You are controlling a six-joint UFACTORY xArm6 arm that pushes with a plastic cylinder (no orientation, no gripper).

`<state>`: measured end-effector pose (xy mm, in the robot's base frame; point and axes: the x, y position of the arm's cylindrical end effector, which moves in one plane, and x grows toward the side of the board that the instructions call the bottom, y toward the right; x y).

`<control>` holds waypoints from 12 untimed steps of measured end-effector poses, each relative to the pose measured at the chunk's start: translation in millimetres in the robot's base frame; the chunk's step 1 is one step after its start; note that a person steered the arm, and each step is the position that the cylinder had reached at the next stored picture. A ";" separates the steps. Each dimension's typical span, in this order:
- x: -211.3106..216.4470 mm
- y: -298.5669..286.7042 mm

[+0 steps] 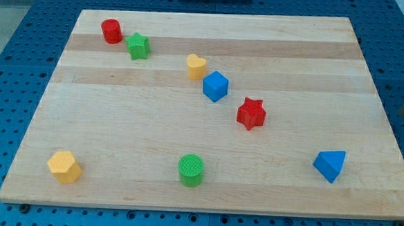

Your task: Slide the blue triangle left a bit

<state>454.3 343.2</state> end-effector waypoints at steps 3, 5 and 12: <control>79.7 -54.5; 80.0 -84.4; 105.4 -136.0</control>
